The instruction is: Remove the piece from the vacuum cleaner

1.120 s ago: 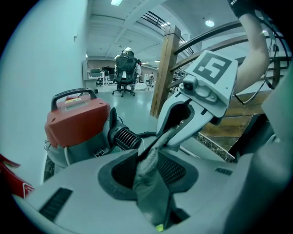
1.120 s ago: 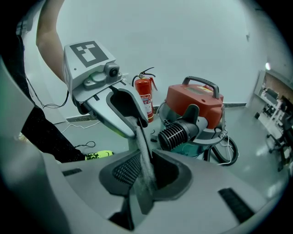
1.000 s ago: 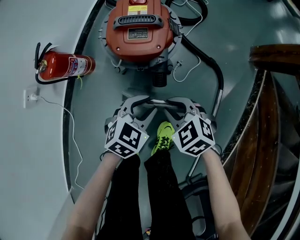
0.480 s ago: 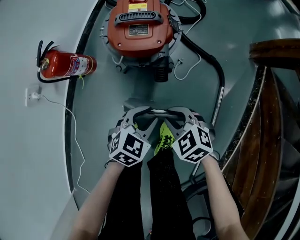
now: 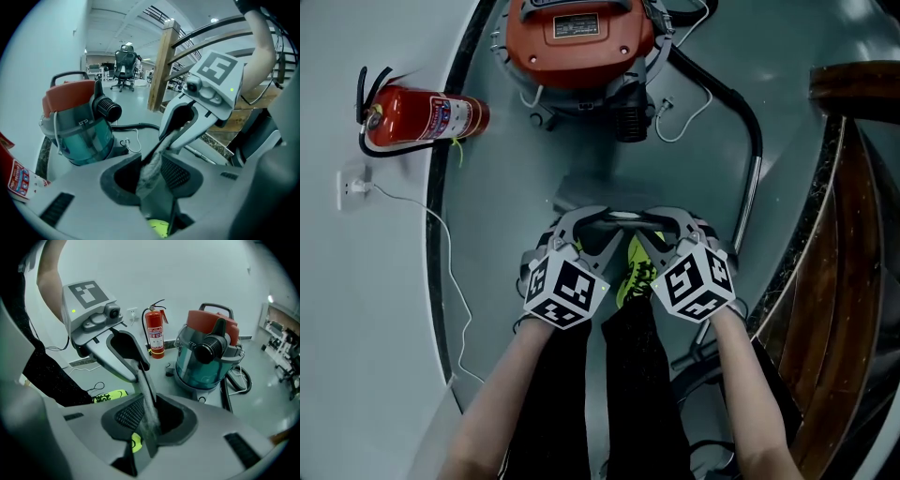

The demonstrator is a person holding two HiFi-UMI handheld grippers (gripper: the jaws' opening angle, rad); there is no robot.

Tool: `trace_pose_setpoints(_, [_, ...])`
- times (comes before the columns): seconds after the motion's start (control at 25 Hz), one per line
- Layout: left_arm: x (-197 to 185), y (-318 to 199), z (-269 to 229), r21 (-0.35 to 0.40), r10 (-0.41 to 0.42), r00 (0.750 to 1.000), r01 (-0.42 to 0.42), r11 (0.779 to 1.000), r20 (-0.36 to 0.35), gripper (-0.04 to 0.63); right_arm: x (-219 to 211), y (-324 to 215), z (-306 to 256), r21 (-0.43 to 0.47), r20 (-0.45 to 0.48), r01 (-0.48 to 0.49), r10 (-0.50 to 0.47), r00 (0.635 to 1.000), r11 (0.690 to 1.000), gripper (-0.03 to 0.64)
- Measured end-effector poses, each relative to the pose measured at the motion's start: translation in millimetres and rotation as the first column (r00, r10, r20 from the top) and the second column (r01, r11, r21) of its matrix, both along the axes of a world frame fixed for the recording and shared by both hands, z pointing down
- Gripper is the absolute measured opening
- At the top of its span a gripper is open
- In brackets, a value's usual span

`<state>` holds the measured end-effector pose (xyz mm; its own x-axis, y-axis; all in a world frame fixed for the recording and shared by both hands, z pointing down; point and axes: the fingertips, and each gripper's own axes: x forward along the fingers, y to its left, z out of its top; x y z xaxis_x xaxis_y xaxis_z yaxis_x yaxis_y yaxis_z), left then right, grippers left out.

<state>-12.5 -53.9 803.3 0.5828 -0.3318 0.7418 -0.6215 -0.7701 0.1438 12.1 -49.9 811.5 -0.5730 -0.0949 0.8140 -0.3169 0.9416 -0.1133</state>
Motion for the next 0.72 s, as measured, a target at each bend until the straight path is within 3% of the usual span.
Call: trace_pose_setpoints(0.72, [-1, -1, 53, -0.037, 0.065, 0.998, -0.064, 0.997, 0.02, 0.138, -1, 1, 52, -0.076, -0.039, -0.104, 0.101, 0.994, 0.992, 0.087])
